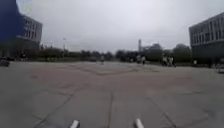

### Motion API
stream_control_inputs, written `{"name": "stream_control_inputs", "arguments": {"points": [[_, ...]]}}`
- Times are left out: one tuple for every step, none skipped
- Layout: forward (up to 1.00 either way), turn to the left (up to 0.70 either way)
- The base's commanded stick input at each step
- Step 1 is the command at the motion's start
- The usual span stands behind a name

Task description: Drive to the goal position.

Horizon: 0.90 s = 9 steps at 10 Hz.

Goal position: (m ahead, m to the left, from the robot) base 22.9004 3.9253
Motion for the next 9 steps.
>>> {"name": "stream_control_inputs", "arguments": {"points": [[1.0,-0.3],[1.0,-0.4],[1.0,-0.38],[1.0,-0.11],[1.0,0.0],[1.0,0.0],[1.0,0.0],[1.0,-0.22],[1.0,-0.4]]}}
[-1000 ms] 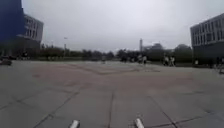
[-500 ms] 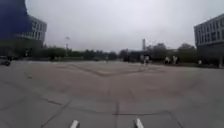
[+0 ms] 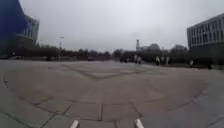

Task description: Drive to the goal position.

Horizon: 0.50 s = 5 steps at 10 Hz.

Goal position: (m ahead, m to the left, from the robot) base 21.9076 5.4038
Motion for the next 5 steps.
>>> {"name": "stream_control_inputs", "arguments": {"points": [[1.0,-0.4],[1.0,-0.4],[1.0,-0.4],[1.0,-0.4],[1.0,-0.4]]}}
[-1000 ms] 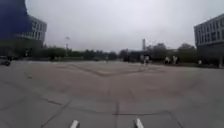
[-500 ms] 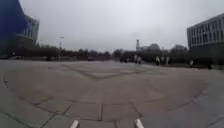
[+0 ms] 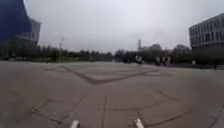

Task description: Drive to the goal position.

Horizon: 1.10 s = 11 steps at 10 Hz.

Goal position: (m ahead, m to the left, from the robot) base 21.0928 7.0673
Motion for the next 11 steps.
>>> {"name": "stream_control_inputs", "arguments": {"points": [[1.0,-0.22],[1.0,0.0],[1.0,0.0],[1.0,0.0],[1.0,0.0],[1.0,-0.04],[1.0,-0.25],[1.0,-0.4],[1.0,-0.36],[1.0,-0.09],[1.0,-0.02]]}}
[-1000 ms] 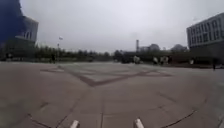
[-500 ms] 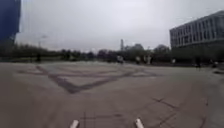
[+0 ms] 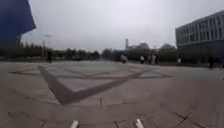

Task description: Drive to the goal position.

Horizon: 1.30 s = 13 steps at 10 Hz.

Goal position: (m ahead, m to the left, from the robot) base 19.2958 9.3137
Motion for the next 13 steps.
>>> {"name": "stream_control_inputs", "arguments": {"points": [[1.0,0.0],[1.0,0.0],[1.0,0.0],[1.0,0.0],[1.0,-0.09],[1.0,-0.32],[1.0,-0.07],[1.0,0.0],[1.0,0.0],[1.0,0.0],[1.0,0.0],[1.0,0.0],[1.0,0.0]]}}
